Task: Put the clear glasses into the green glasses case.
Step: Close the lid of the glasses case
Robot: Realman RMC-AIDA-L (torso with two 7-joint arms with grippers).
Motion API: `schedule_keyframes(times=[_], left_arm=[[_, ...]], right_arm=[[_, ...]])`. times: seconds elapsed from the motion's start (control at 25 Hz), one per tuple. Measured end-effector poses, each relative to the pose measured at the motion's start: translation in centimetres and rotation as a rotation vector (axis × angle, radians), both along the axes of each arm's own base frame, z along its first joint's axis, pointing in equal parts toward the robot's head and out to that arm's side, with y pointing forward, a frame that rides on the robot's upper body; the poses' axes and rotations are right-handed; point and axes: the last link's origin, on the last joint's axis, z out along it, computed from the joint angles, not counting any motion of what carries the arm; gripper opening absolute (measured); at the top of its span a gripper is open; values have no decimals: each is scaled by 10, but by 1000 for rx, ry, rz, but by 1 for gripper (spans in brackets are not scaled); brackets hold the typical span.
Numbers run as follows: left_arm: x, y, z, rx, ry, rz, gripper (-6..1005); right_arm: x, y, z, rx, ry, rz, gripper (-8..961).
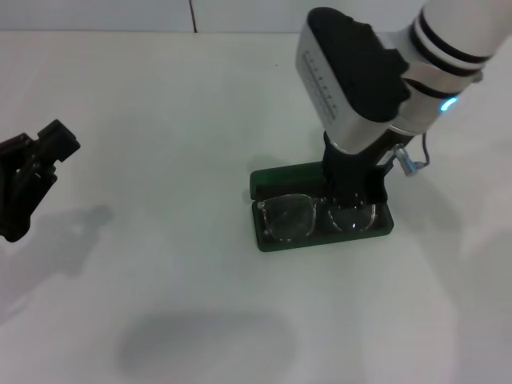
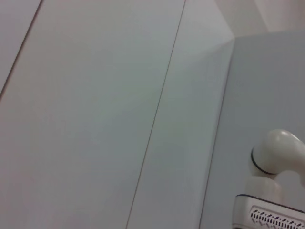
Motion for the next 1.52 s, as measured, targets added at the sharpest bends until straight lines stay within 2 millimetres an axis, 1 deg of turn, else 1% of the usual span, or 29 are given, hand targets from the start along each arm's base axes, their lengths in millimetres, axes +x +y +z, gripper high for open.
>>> schedule_keyframes(times=[0.16, 0.28, 0.4, 0.48, 0.56, 0.64, 0.72, 0.76, 0.8, 0.84, 0.88, 0.96, 1.0, 1.04, 1.12, 1.2, 1.28, 1.36, 1.44, 1.52], left_arm=[[4, 6, 2, -12, -6, -15, 89], [10, 13, 3, -40, -15, -32, 89], [20, 23, 1, -82, -8, -74, 89], [28, 32, -2, -99, -4, -103, 89], [34, 40, -2, -113, -8, -110, 89], [39, 49, 1, -131, -6, -109, 89], [42, 54, 4, -161, 30, -120, 89], [44, 56, 4, -175, 50, -126, 89], [48, 61, 2, -199, 78, -131, 89], [55, 70, -3, -228, 112, -143, 96], [66, 82, -10, -257, 146, -159, 104], [88, 104, -27, -304, 224, -186, 119], [94, 111, -36, -323, 257, -187, 126], [103, 119, -45, -338, 291, -193, 156], [113, 131, -63, -364, 348, -180, 215], [124, 145, -83, -376, 411, -158, 275], [133, 154, -101, -384, 468, -145, 236], [140, 159, -116, -397, 517, -135, 198], [145, 162, -128, -408, 554, -124, 159], [147, 164, -136, -416, 583, -116, 160]], right_arm=[[2, -12, 10, 42, 55, -17, 117], [11, -23, 21, 103, 110, -53, 116], [21, -34, 35, 211, 244, -102, 115], [29, -48, 52, 276, 410, -163, 115], [37, -61, 68, 305, 574, -216, 114], [49, -76, 90, 329, 772, -246, 114], [60, -85, 109, 346, 933, -273, 113], [69, -90, 119, 352, 1019, -305, 113], [81, -95, 128, 366, 1095, -341, 118], [92, -101, 135, 371, 1155, -360, 123], [108, -109, 147, 394, 1241, -380, 128], [140, -126, 163, 441, 1353, -416, 138], [155, -132, 170, 466, 1397, -446, 143], [166, -136, 173, 473, 1426, -472, 148], [189, -142, 178, 510, 1490, -524, 158], [213, -150, 186, 594, 1553, -543, 165], [234, -161, 194, 706, 1604, -542, 169], [251, -170, 200, 812, 1633, -539, 168], [266, -179, 204, 900, 1643, -553, 168], [275, -185, 206, 952, 1639, -570, 167]])
